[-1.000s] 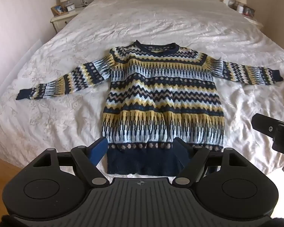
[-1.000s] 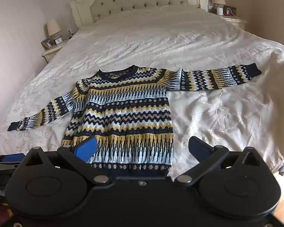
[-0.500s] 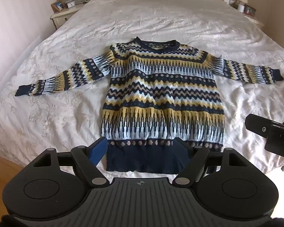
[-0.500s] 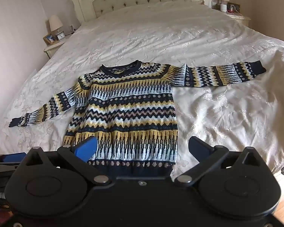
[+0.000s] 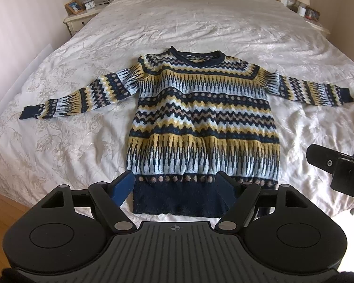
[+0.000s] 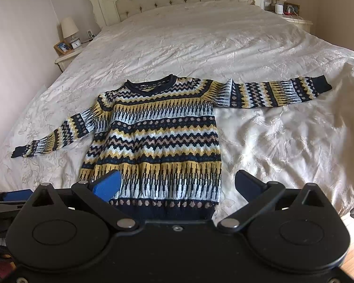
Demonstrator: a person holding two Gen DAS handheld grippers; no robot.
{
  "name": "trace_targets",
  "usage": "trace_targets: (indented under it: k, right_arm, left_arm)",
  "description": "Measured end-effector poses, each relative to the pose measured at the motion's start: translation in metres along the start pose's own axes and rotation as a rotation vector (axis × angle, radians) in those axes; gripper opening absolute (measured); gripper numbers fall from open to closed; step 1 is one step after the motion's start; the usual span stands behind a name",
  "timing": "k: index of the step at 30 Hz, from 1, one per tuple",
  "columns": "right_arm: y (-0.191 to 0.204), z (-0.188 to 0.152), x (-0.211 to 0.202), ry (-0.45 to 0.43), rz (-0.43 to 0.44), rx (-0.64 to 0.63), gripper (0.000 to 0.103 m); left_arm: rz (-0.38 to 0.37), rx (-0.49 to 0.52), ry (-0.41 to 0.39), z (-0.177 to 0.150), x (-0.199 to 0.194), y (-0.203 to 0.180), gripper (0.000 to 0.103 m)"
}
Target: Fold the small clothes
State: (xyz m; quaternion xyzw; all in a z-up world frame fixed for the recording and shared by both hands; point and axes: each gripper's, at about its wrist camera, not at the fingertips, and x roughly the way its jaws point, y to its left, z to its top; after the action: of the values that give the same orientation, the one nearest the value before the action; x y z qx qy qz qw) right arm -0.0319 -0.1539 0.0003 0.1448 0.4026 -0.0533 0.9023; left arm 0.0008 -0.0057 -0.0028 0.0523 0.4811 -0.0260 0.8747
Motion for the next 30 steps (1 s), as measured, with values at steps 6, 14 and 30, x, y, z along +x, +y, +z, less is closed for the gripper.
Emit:
trace_targets:
  k: [6, 14, 30]
  right_arm:
    - [-0.002, -0.003, 0.001, 0.006, 0.003, 0.001, 0.102]
    - [-0.002, -0.003, 0.002, 0.010, 0.003, 0.001, 0.102]
    - [-0.002, -0.004, 0.004, 0.028, 0.003, 0.006, 0.102]
  left_arm:
    - [-0.005, 0.005, 0.003, 0.001, 0.001, 0.003, 0.075]
    - [-0.005, 0.005, 0.006, 0.002, 0.001, 0.005, 0.075]
    - [-0.007, 0.004, 0.017, 0.001, 0.004, 0.006, 0.075]
